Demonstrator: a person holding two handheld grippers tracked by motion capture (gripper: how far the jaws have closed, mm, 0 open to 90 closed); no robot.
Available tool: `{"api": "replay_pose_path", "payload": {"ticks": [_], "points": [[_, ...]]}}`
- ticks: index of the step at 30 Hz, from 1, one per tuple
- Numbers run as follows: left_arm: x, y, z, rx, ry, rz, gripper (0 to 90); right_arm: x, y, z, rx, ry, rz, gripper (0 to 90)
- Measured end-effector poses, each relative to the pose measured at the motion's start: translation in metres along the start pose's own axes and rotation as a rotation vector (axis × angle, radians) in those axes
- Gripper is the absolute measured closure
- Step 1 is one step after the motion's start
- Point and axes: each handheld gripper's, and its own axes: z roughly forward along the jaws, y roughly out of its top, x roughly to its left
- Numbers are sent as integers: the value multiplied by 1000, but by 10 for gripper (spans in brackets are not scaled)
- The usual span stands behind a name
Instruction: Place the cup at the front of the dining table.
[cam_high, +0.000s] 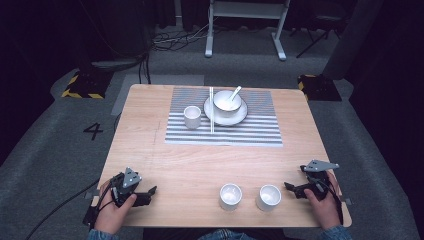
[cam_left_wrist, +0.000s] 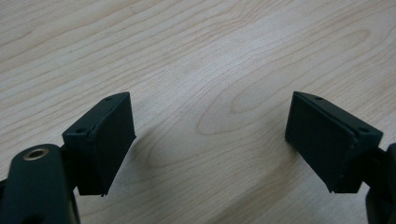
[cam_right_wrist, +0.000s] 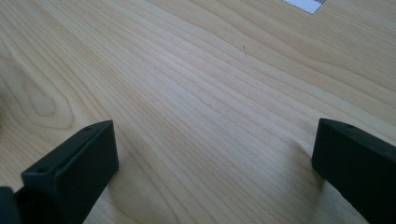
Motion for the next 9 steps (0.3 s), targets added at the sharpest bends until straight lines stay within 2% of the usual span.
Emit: {"api": "replay_pose_path", "payload": {"ticks": [1, 3, 9], "points": [[1, 0, 0, 2, -4, -6, 156, 0, 0, 0, 0, 0, 1, 5], [3, 0, 1, 11, -18, -64, 156, 0, 0, 0, 0, 0, 1, 5], [3, 0, 1, 12, -13, -67, 147, 0, 0, 0, 0, 0, 1, 5]]}}
